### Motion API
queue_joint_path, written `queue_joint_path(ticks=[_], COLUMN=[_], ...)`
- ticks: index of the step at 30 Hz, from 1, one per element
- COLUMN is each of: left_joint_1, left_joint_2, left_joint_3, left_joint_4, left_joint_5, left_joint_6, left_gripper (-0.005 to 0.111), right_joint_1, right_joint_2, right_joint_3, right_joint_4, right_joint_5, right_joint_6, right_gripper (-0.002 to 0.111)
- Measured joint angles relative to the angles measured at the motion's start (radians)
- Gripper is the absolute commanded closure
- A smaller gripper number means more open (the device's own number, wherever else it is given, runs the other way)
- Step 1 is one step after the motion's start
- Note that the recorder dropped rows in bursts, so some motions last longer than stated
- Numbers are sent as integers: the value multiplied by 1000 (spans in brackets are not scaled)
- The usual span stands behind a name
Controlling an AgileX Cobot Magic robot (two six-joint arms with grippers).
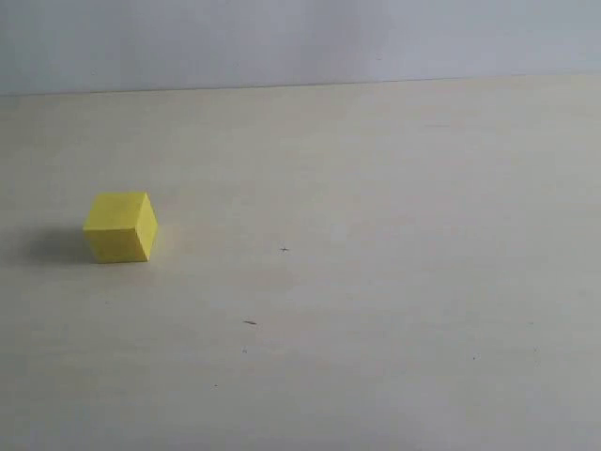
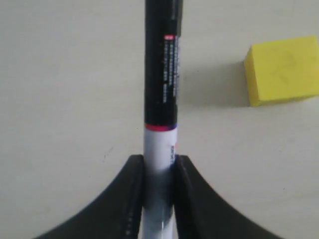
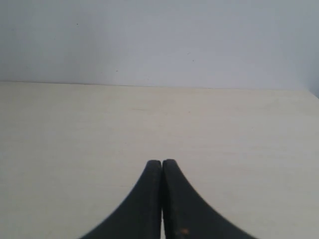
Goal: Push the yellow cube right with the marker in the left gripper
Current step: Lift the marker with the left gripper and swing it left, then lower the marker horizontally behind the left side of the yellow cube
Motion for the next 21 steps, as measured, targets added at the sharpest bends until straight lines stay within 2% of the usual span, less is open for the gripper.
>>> queue_joint_path(ticks=[3,8,16,21], left_joint_1=[0,37,156,239], left_joint_2=[105,230,366,442], left_joint_3=[12,12,12,12], left_joint_4=[3,21,32,32], left_joint_5=[-87,-187,-253,-319], left_joint_6=[243,388,904,1103], left_gripper=[107,107,107,107], right_joint_1=[0,0,0,0], right_joint_2=[0,0,0,0], right_joint_3=[0,0,0,0], right_joint_4=[0,0,0,0], right_joint_5=[0,0,0,0], right_joint_6=[0,0,0,0], right_gripper=[108,108,108,108])
